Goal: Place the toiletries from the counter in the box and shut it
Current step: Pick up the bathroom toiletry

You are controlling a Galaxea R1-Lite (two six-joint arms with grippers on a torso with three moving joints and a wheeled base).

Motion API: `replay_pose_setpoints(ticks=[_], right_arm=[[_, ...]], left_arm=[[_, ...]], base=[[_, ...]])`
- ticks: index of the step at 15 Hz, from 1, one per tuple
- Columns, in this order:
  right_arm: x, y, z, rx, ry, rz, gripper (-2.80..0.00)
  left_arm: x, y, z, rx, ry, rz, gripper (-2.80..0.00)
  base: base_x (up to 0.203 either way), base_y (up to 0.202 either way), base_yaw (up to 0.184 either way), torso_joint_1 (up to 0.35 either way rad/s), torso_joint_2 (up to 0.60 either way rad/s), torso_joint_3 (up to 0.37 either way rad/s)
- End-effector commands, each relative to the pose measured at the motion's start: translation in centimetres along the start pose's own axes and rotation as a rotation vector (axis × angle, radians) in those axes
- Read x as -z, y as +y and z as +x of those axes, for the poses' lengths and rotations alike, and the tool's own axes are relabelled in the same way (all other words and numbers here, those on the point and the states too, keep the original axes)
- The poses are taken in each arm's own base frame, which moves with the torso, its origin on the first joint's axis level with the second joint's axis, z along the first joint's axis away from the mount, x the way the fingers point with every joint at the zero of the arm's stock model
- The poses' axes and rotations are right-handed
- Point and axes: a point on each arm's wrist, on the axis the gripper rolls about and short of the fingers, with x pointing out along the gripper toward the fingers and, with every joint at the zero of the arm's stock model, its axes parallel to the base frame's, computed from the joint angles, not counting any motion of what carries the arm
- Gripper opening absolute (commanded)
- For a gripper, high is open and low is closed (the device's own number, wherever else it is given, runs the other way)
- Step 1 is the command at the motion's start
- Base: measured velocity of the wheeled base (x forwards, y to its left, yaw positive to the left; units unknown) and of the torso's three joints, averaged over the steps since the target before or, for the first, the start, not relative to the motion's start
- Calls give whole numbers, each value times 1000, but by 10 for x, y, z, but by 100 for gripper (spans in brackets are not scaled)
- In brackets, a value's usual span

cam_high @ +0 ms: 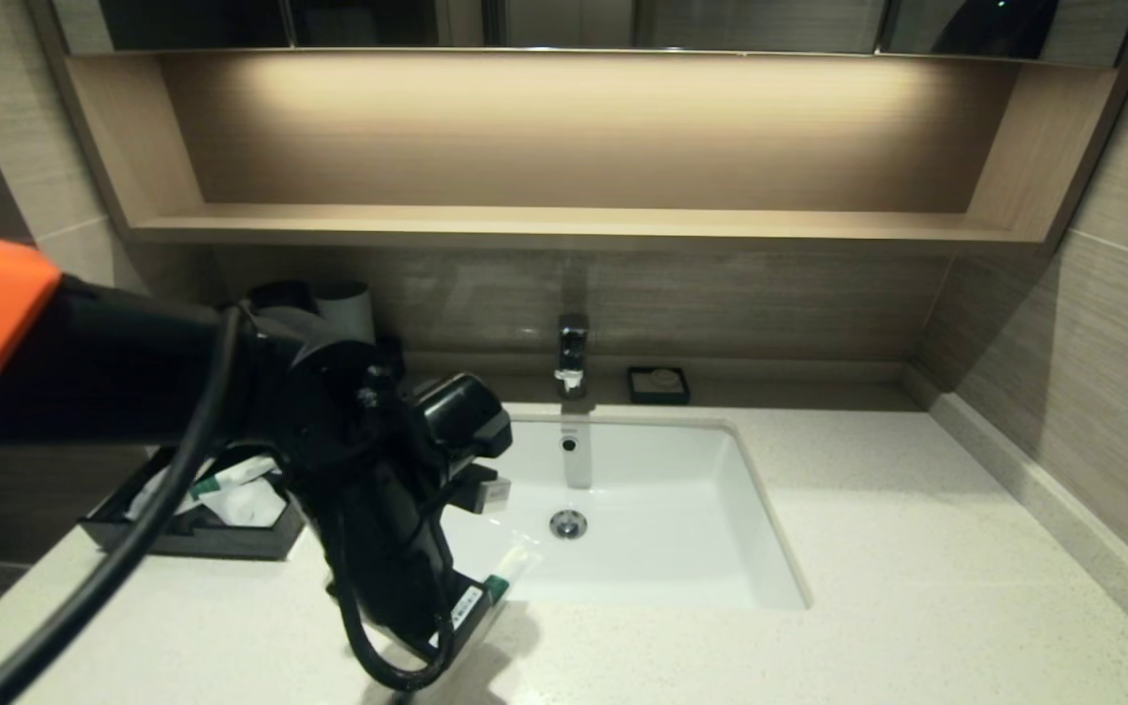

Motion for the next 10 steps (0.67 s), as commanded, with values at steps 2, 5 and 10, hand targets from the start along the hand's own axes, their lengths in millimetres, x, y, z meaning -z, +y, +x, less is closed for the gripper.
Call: replay_pose_setpoints(ticks=[2, 5, 10], right_arm=[[0, 0, 0, 0, 0, 1, -280], [0, 0, 0, 0, 0, 1, -280], [0, 0, 0, 0, 1, 1, -280]], left_arm=[[-9, -3, 15, -82, 26, -23, -280], [-11, -4, 18, -102, 31, -22, -280], [-12, -4, 19, -116, 21, -21, -280]], base=[[0, 0, 0, 0, 0, 0], [0, 0, 0, 0, 0, 0], [0, 0, 0, 0, 0, 0]])
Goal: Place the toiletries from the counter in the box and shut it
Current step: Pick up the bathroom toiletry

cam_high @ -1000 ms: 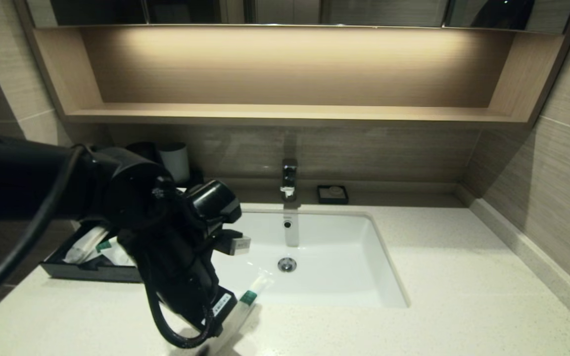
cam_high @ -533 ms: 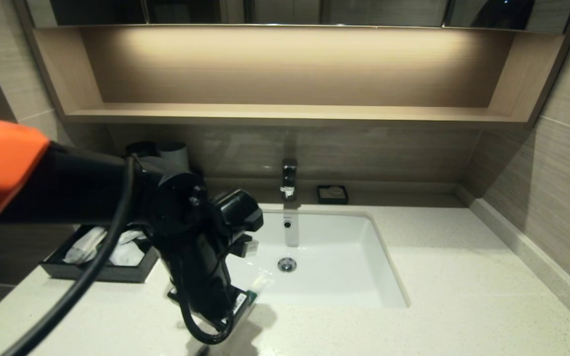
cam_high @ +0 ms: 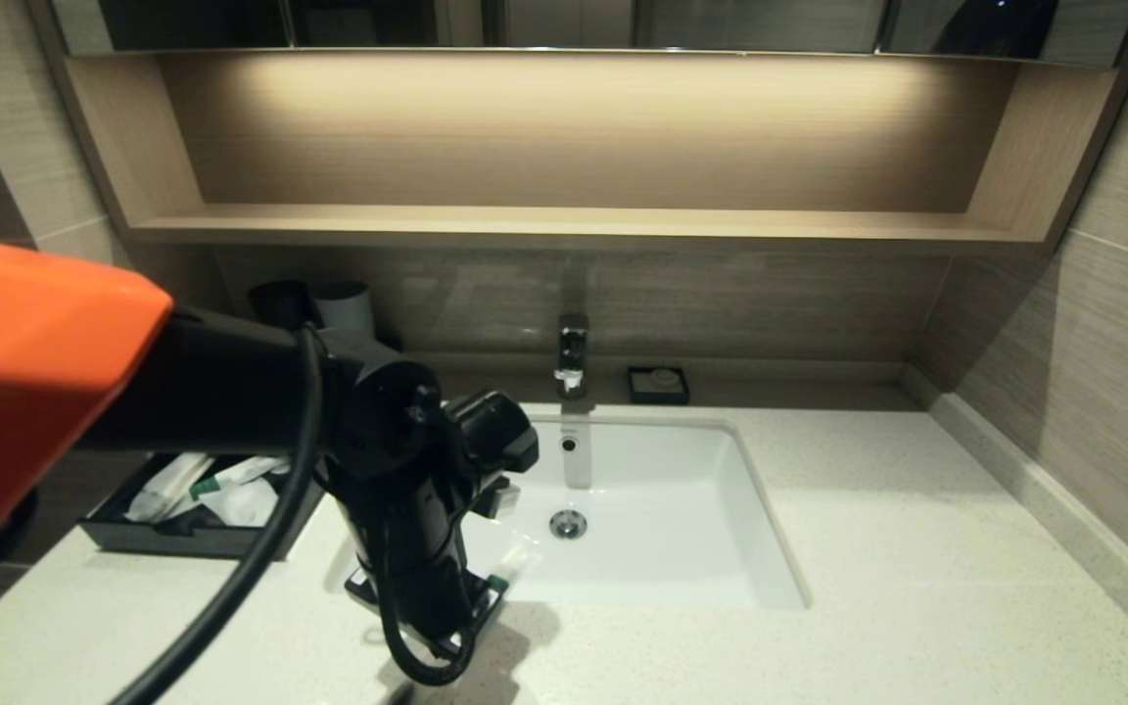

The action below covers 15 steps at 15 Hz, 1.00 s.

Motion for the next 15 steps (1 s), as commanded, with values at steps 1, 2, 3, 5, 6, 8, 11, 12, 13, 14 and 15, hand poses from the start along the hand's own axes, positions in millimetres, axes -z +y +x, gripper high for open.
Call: replay_pose_setpoints(ticks=[1, 2, 3, 5, 6, 8, 11, 12, 13, 14, 15], right_arm=[[0, 0, 0, 0, 1, 0, -280], [0, 0, 0, 0, 0, 0, -280], [0, 0, 0, 0, 1, 0, -280], [0, 0, 0, 0, 1, 0, -280], [0, 0, 0, 0, 1, 0, -280], [0, 0, 0, 0, 1, 0, -280], [0, 0, 0, 0, 1, 0, -280], [0, 0, 0, 0, 1, 0, -280], [0, 0, 0, 0, 0, 0, -280], [0, 0, 0, 0, 1, 0, -280], [0, 0, 0, 0, 1, 0, -280]], left_arm=[[0, 1, 0, -22, 1, -3, -280], [0, 1, 0, -25, 0, -5, -280], [0, 1, 0, -27, 1, -15, -280], [0, 1, 1, -27, 1, -31, 0], [0, 1, 1, -27, 1, -36, 0], [0, 1, 2, -28, 7, -53, 0], [0, 1, 4, -29, 15, -58, 0], [0, 1, 6, -31, 22, -60, 0], [0, 1, 8, -32, 29, -63, 0], [-1, 0, 10, -33, 35, -71, 0], [-1, 1, 13, -35, 42, -84, 0]], base=[[0, 0, 0, 0, 0, 0], [0, 0, 0, 0, 0, 0], [0, 0, 0, 0, 0, 0], [0, 0, 0, 0, 0, 0], [0, 0, 0, 0, 0, 0], [0, 0, 0, 0, 0, 0], [0, 0, 0, 0, 0, 0], [0, 0, 0, 0, 0, 0], [0, 0, 0, 0, 0, 0], [0, 0, 0, 0, 0, 0], [0, 0, 0, 0, 0, 0]])
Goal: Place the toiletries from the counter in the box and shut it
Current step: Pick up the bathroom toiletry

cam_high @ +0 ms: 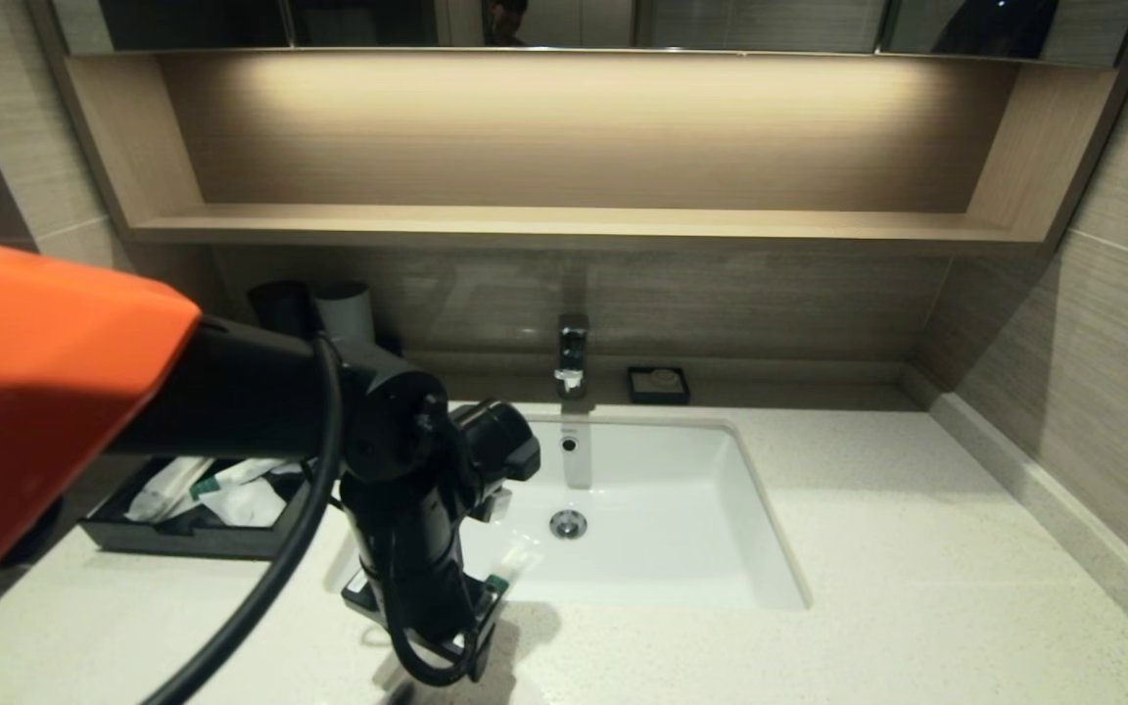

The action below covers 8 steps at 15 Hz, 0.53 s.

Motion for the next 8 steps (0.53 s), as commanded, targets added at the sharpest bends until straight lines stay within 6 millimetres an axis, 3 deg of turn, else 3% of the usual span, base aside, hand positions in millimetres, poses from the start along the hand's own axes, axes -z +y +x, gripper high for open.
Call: replay_pose_setpoints(ticks=[1, 8], right_arm=[[0, 0, 0, 0, 1, 0, -280], [0, 0, 0, 0, 1, 0, -280]], left_arm=[[0, 0, 7, -7, 26, -11, 0], [0, 0, 11, -9, 42, -14, 0]], base=[[0, 0, 0, 0, 0, 0], [0, 0, 0, 0, 0, 0]])
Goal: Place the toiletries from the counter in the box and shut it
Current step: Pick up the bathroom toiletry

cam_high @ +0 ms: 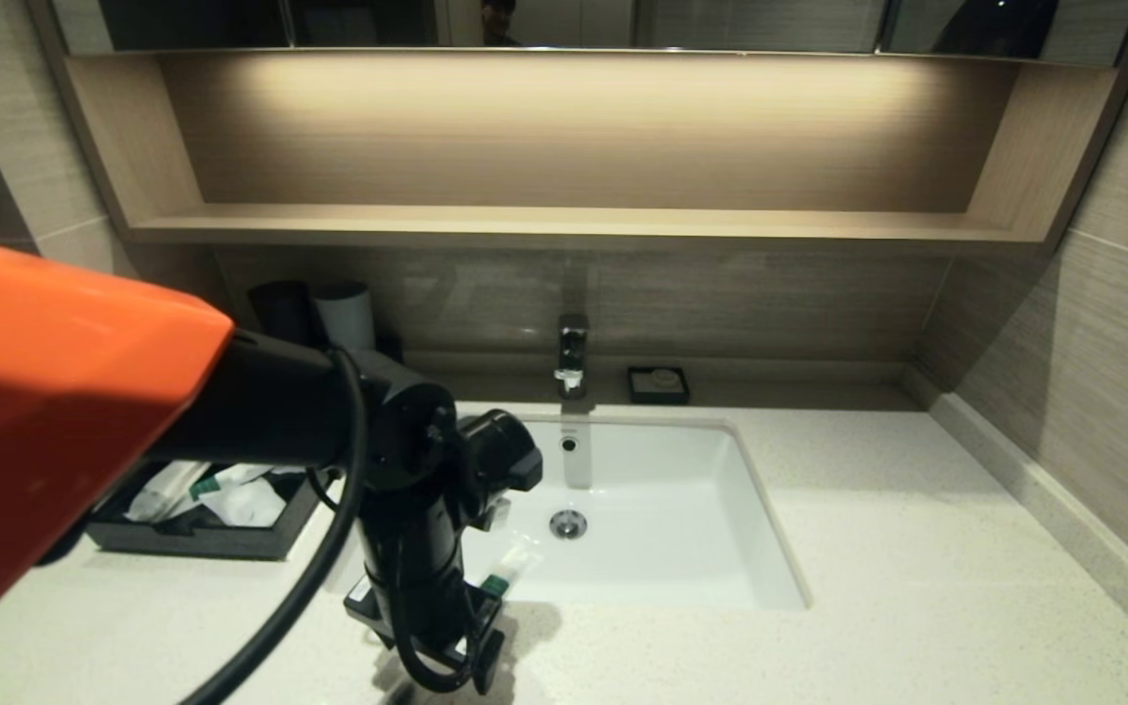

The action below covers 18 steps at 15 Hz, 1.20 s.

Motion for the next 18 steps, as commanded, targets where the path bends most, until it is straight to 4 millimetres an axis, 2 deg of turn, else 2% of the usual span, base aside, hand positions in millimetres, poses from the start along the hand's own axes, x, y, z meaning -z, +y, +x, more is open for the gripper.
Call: replay_pose_setpoints(ticks=[1, 18], right_arm=[[0, 0, 0, 0, 1, 0, -280], [0, 0, 0, 0, 0, 0, -280]], left_arm=[[1, 0, 1, -3, 10, -1, 0], [-2, 0, 10, -19, 25, -44, 0]], base=[[0, 0, 0, 0, 0, 0], [0, 0, 0, 0, 0, 0]])
